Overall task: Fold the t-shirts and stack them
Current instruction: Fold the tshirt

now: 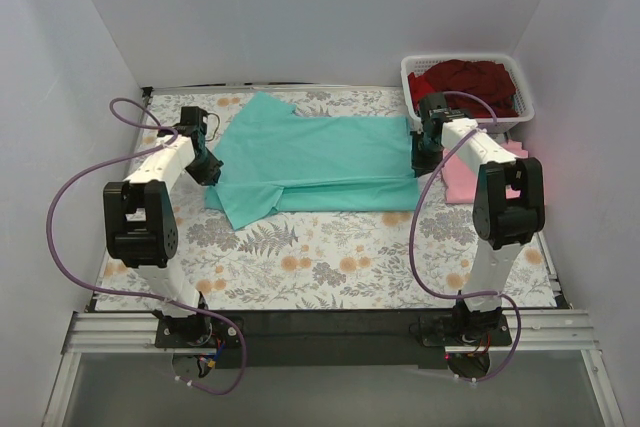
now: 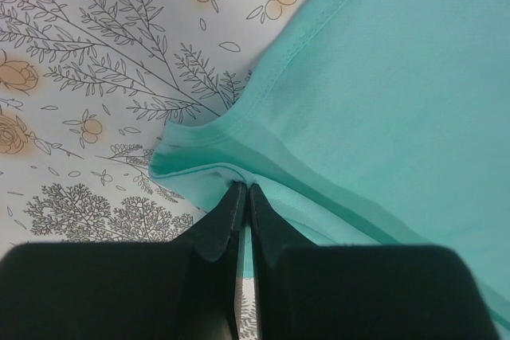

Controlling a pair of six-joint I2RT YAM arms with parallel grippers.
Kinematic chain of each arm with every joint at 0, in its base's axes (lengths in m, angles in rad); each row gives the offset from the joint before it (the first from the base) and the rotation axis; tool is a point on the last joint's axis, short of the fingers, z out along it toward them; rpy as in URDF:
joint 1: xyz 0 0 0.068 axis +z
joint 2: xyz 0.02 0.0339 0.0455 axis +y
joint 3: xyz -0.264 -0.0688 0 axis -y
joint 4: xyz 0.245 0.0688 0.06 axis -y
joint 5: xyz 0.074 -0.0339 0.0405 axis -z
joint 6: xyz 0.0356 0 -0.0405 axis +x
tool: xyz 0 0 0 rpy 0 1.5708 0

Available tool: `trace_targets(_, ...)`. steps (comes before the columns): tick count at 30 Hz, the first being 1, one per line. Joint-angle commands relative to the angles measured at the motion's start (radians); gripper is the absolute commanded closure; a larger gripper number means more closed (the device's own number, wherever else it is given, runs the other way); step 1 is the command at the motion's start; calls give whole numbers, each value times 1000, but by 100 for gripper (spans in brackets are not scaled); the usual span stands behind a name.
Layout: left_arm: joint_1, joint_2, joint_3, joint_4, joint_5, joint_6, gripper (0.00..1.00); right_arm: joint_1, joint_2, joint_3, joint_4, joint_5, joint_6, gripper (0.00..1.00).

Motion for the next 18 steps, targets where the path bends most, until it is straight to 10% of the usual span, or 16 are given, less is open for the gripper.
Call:
trace_targets(1,7,12,39,30,0,28,100,-15,10,41,24,2,-23,99)
trace_targets(18,7,104,58,79,-9,31,100,-46,50,-7,108,-32,-9,99)
